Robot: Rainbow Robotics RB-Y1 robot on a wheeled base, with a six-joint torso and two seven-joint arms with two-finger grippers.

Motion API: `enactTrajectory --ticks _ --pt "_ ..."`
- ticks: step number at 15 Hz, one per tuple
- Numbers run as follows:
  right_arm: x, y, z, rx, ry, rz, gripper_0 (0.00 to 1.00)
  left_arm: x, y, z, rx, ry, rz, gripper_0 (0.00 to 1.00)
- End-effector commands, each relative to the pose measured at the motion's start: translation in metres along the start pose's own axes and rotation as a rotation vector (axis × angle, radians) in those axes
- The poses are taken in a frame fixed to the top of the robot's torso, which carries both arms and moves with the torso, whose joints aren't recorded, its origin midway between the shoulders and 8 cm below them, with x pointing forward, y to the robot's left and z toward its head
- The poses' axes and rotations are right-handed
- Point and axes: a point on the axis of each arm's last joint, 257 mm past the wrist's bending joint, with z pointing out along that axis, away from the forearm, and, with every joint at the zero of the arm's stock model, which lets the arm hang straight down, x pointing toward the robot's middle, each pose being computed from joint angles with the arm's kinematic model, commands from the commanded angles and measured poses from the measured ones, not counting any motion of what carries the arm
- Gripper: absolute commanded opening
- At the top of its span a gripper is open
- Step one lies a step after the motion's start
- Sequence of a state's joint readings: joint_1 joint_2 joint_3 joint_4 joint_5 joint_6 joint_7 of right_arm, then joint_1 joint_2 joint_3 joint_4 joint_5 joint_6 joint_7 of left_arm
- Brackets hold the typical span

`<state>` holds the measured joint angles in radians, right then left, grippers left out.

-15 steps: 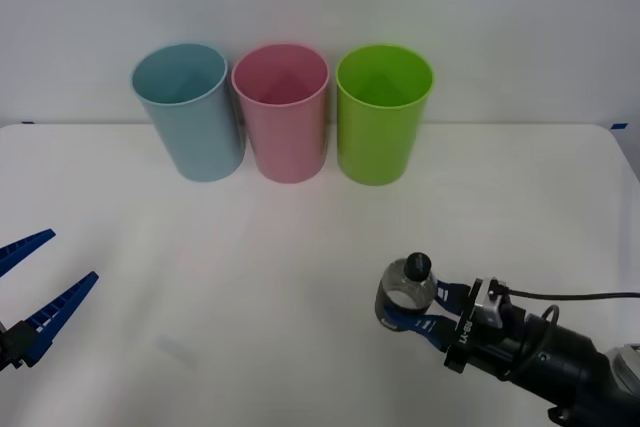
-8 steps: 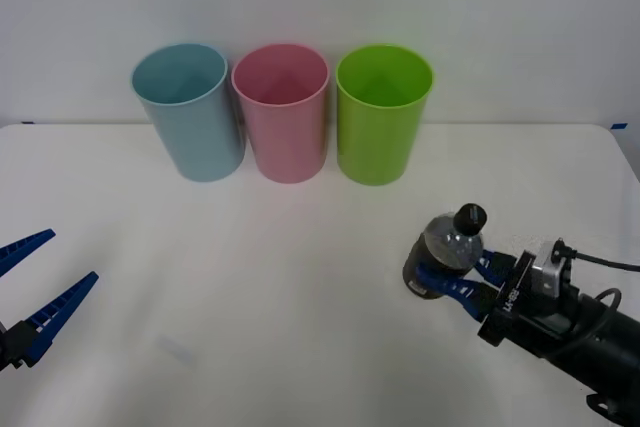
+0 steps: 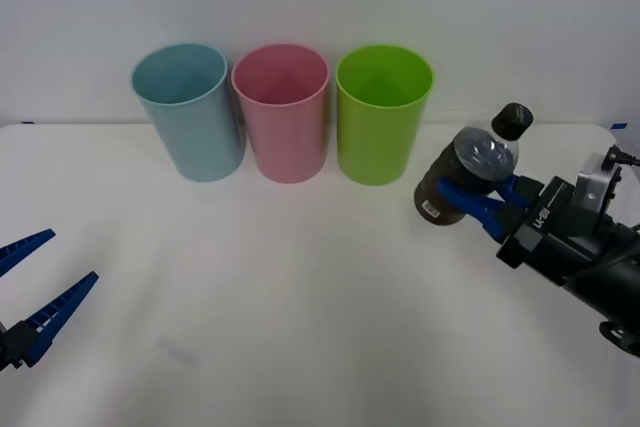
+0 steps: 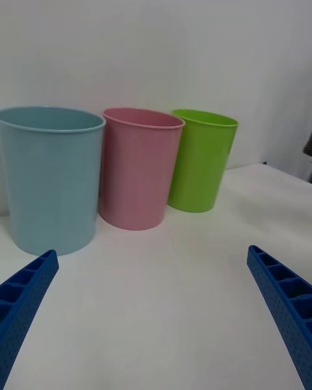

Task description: Grasp the object on the table and drop it into the matching bin: aluminum can to the light blue bin, PET bottle to the pink bin.

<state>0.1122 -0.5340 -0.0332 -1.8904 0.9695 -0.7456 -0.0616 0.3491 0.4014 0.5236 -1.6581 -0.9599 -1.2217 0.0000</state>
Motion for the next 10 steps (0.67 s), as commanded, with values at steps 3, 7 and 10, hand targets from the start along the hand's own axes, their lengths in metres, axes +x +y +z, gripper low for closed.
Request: enactTrajectory --ticks 3,7,10 --pt "-0.036 0.001 0.054 -0.035 -0.045 0.002 0.00 0.000 0.000 0.000 0.000 0.000 0.000 1.00" --pt "-0.050 0.006 0.097 -0.090 -0.058 0.019 0.00 0.000 0.000 0.000 0.000 0.000 0.000 1.00" --pt "-0.054 -0.006 0.129 -0.095 -0.064 0.011 0.00 0.000 0.000 0.000 0.000 0.000 0.000 1.00"
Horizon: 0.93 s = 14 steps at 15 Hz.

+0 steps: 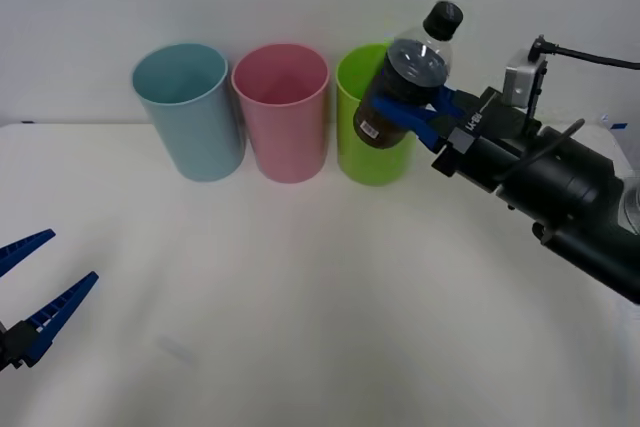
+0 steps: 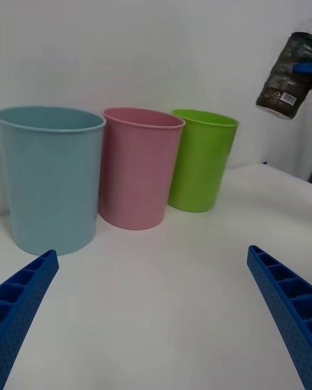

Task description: Grasp the object on the table and drop it into the matching bin: aluminum can to the light blue bin, PET bottle to the pink bin.

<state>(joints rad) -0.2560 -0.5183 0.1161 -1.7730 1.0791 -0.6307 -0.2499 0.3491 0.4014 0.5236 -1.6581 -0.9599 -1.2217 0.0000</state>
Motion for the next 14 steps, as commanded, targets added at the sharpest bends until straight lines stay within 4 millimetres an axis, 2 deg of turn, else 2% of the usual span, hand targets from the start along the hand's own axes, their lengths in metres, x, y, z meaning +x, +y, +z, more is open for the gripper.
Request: enactTrajectory --ticks 1,6,9,14 --pt "-0.002 -0.014 0.032 -0.003 -0.006 -0.001 0.00 0.000 0.000 0.000 0.000 0.000 0.000 1.00" --pt "0.002 -0.039 0.092 0.022 -0.005 0.015 0.00 0.000 0.000 0.000 0.000 0.000 0.000 1.00" --pt "0.004 -0.048 0.128 0.047 -0.003 0.035 0.00 0.000 0.000 0.000 0.000 0.000 0.000 1.00" --pt "0.015 -0.057 0.177 0.130 0.010 0.057 0.00 0.000 0.000 0.000 0.000 0.000 0.000 1.00"
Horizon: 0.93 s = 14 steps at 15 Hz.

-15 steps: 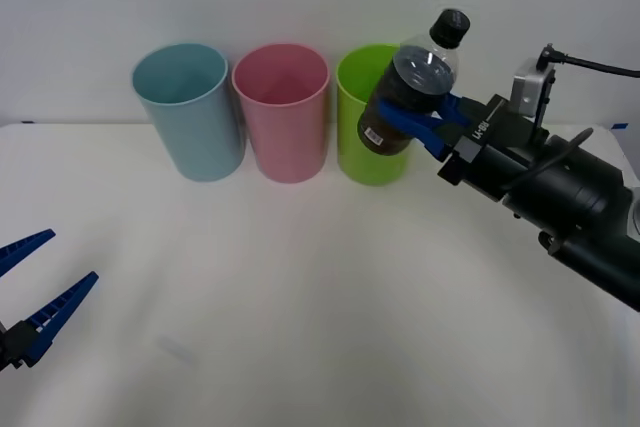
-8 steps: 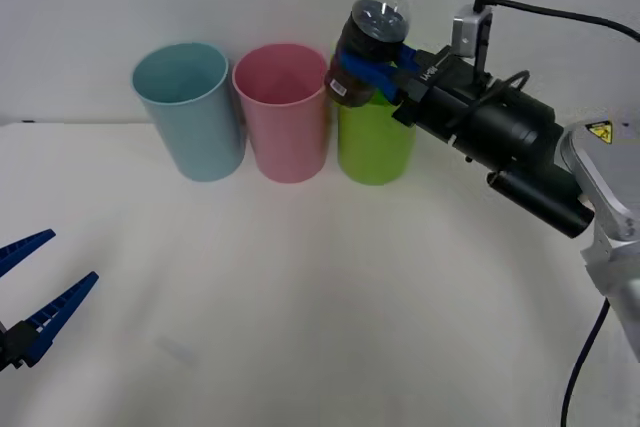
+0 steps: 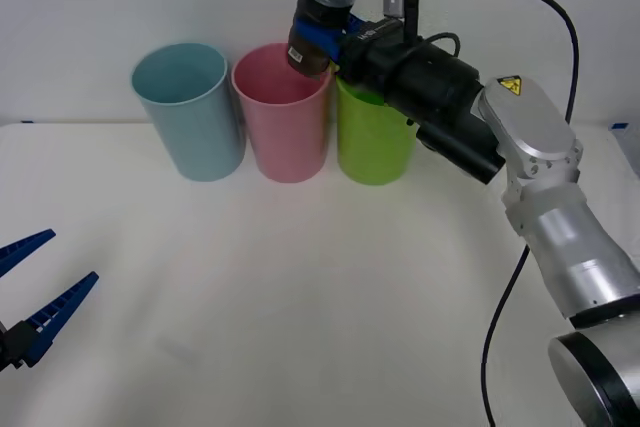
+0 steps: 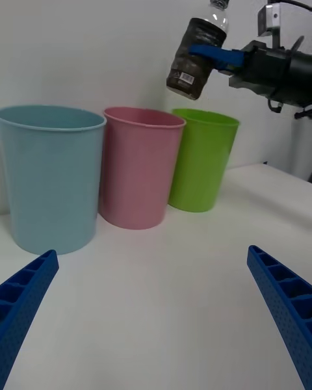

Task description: Grasp the object on the table and drop it into the matching bin: aluminum can to the light blue bin, PET bottle to the pink bin.

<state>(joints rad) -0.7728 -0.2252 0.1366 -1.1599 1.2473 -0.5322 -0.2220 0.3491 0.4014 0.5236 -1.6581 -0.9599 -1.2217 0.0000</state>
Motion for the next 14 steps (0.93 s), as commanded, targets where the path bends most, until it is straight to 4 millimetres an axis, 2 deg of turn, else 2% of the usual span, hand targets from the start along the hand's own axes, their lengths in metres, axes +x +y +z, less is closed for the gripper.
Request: enactTrajectory --ticks 1,5,12,13,14 --pt "0.006 0.001 0.025 0.045 0.006 0.015 0.00 0.000 0.000 0.000 0.000 0.000 0.000 1.00" --pt "0.014 0.003 0.050 0.093 0.021 0.025 0.00 0.000 0.000 0.000 0.000 0.000 0.000 1.00" --pt "0.020 0.011 0.056 0.097 0.030 0.011 0.02 0.000 0.000 0.000 0.000 0.000 0.000 1.00" --pt "0.020 0.012 0.056 0.095 0.029 0.009 0.13 0.000 0.000 0.000 0.000 0.000 0.000 1.00" --pt "0.020 0.010 0.055 0.098 0.030 0.008 0.30 0.000 0.000 0.000 0.000 0.000 0.000 1.00"
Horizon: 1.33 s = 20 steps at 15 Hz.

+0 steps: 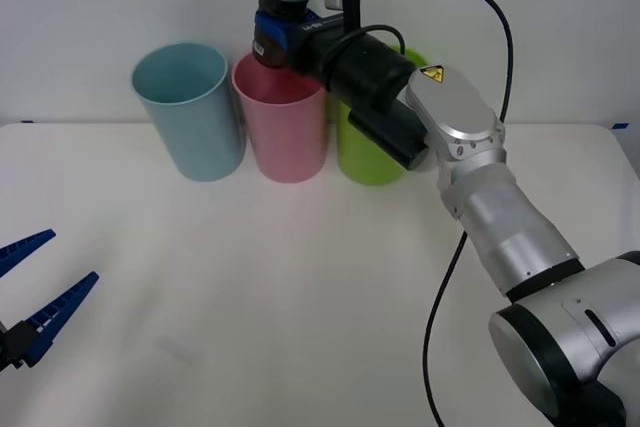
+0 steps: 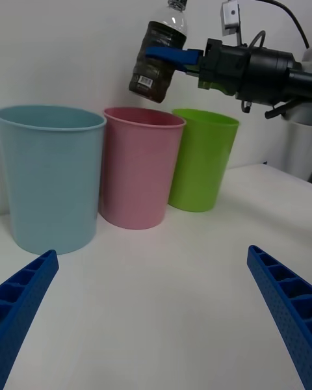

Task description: Grasp the object on the table and drop it into the matching bin: aluminum can to the light blue bin, PET bottle to the pink bin.

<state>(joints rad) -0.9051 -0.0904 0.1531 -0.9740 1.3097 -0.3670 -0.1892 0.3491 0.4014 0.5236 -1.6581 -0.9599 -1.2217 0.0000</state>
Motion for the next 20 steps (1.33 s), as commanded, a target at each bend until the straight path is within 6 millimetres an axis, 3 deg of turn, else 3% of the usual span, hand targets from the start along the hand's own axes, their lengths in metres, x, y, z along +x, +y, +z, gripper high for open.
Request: enactTrajectory --ticks 1,2,8,11,16,20 --pt "0.000 -0.001 0.000 0.001 -0.001 -0.005 0.73 0.000 0.000 0.000 0.000 0.000 0.000 1.00" --pt "0.000 -0.001 -0.001 0.003 0.000 -0.006 1.00 0.000 0.000 0.000 0.000 0.000 0.000 1.00" --pt "0.003 -0.002 -0.002 0.002 0.004 -0.012 1.00 0.000 0.000 0.000 0.000 0.000 0.000 1.00" --pt "0.004 -0.006 -0.012 -0.004 -0.001 -0.026 1.00 0.000 0.000 0.000 0.000 0.000 0.000 1.00" --pt "-0.005 -0.005 -0.055 -0.028 -0.039 -0.090 1.00 0.000 0.000 0.000 0.000 0.000 0.000 1.00" --pt "0.000 -0.007 -0.105 -0.047 -0.038 -0.118 1.00 0.000 0.000 0.000 0.000 0.000 0.000 1.00"
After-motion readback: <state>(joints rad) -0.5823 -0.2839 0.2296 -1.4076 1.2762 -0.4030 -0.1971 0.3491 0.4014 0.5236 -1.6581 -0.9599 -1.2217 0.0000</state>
